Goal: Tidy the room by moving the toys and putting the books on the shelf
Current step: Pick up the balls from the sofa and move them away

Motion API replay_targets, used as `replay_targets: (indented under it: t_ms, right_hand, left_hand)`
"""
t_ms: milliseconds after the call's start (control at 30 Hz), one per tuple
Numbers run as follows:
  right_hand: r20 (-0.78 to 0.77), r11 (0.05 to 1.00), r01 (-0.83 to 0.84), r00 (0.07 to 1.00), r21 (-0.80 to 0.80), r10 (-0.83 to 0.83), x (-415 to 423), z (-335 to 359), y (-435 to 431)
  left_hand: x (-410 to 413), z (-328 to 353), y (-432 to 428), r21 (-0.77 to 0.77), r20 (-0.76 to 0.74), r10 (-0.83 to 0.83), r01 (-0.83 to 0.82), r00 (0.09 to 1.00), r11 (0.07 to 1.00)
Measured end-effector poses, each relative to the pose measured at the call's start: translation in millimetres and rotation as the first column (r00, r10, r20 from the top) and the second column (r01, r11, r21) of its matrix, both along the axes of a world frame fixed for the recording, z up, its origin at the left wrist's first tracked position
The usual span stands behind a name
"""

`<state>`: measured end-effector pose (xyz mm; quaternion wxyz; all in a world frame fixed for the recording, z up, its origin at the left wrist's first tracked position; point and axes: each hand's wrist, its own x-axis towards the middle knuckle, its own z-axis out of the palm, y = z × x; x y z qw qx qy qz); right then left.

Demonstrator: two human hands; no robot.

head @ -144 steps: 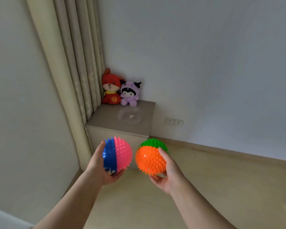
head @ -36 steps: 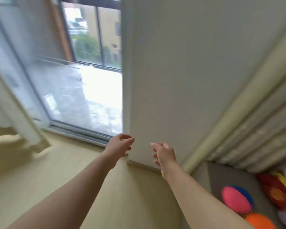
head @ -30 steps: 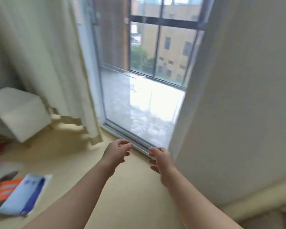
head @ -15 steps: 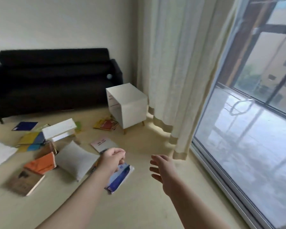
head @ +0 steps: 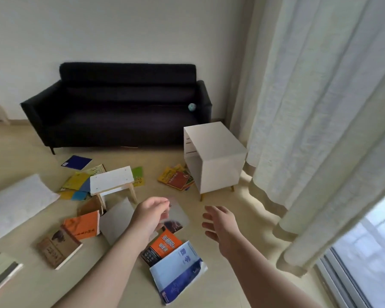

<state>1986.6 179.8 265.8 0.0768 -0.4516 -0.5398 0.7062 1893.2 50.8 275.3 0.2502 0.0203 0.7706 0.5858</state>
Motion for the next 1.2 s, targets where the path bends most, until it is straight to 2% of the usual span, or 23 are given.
replay_targets:
  t_ms: [233, 433, 600, 833, 933, 1200]
  right_hand:
    - [0.052, 0.996, -0.086, 0.995, -0.015, 0.086, -128.7, -8.5, 35.8]
    - [0.072, 0.997, -0.073, 0.995, 0.004, 0.073, -216.3, -9.4, 69.0]
    - [0.085, 0.994, -0.094, 0.991, -0.060, 0.099, -287.4, -17.4, 104.5]
    - [0.098, 0.991, -0.115, 0.988, -0.071, 0.121, -425.9, -39.2, 201.2]
    - [0.081, 0.984, -0.151, 0.984, -0.091, 0.158, -499.1, -45.3, 261.0]
    - [0.149, 0.966, -0.227, 0.958, -0.127, 0.245, -638.2, -41.2, 358.6]
  left_hand:
    - [-120.1, -13.3, 26.4, 0.003, 0.032, 0.104, -0.105, 0.994, 0.995]
    - [-211.8, -8.9, 56.7, -0.057, -0.029, 0.036, -0.038, 0.999, 0.998]
    - [-284.9, -12.0, 98.5, -0.065, 0.015, 0.005, -0.004, 1.000, 0.998]
    - [-411.1, -35.4, 192.9, -0.088, 0.061, 0.025, -0.020, 0.998, 0.996]
    - [-477.7, -42.8, 249.0, -0.076, 0.070, 0.105, -0.100, 0.992, 0.992]
    - [-602.1, -27.1, 333.3, -0.125, 0.108, 0.180, -0.166, 0.978, 0.978]
